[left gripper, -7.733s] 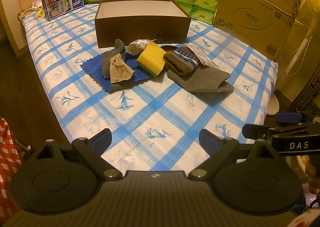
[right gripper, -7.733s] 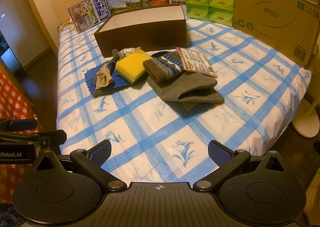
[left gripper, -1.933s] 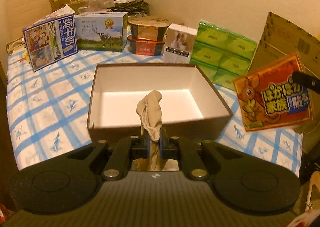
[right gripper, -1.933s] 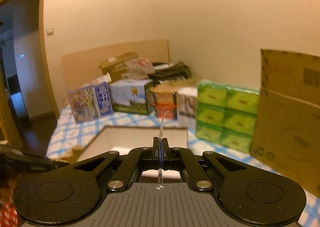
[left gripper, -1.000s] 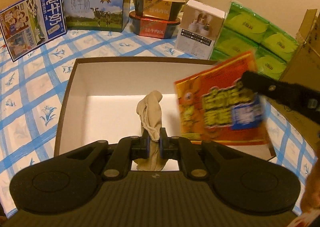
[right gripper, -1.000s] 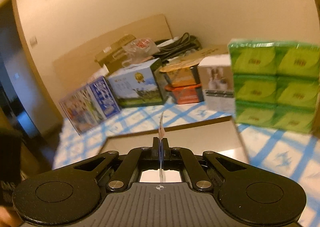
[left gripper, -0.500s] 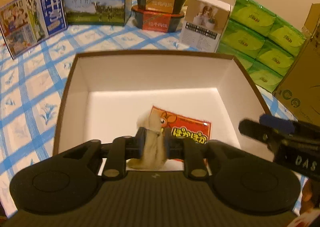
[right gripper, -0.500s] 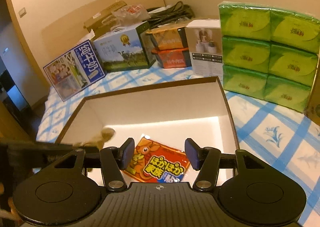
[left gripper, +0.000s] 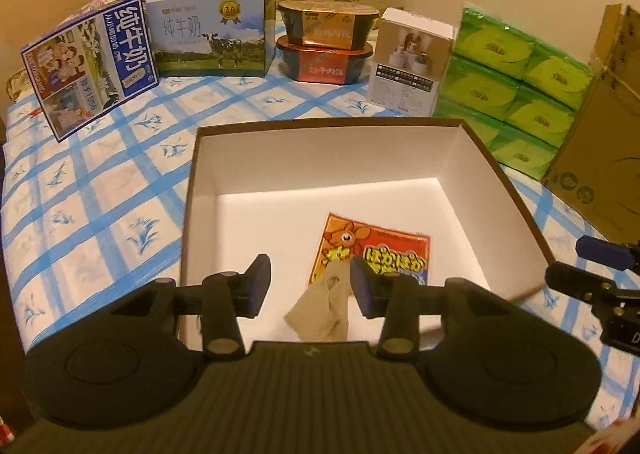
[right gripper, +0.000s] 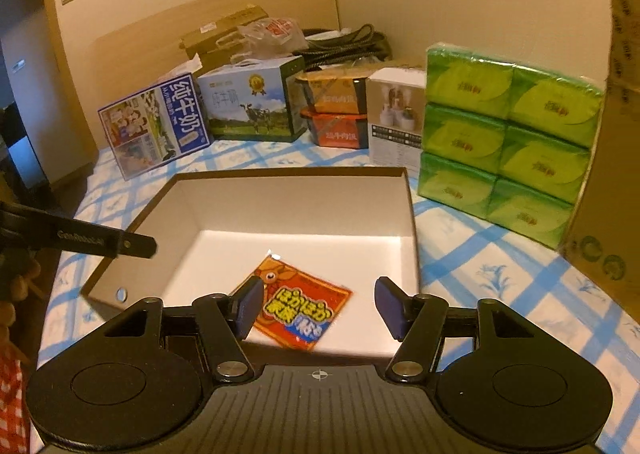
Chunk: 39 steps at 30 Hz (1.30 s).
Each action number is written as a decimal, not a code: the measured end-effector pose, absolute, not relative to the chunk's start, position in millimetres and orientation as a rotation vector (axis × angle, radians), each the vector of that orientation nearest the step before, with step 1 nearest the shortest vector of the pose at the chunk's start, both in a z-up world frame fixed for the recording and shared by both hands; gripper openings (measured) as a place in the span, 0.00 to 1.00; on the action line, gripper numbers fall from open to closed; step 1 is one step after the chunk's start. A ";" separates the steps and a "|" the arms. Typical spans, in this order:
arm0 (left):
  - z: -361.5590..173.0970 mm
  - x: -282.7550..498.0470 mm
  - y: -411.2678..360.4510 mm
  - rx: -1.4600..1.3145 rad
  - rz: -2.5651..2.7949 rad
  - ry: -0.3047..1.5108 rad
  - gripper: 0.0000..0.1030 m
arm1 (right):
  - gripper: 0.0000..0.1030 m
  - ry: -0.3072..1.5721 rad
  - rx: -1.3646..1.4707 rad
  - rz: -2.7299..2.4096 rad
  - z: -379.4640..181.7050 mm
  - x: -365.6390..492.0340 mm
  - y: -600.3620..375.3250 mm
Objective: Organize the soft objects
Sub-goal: 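Carry both items over the open box and open both tools to drop them, then move both open tools back to the pile of soft items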
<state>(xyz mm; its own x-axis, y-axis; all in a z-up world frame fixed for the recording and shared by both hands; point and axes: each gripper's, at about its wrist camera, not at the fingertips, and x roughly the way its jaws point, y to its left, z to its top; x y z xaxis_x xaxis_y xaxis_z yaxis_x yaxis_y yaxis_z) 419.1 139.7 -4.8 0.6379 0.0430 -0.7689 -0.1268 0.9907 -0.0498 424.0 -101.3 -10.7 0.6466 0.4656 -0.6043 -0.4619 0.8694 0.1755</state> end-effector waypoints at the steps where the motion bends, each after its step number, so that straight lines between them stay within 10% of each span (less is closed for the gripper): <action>1: -1.2 410.0 140.1 -0.108 0.093 0.867 0.39 | 0.60 0.687 0.008 0.533 -8.2 417.1 -104.7; 39: 50.4 111.8 52.3 -0.101 0.060 0.789 0.48 | 0.60 0.662 0.079 0.547 34.4 141.4 -199.3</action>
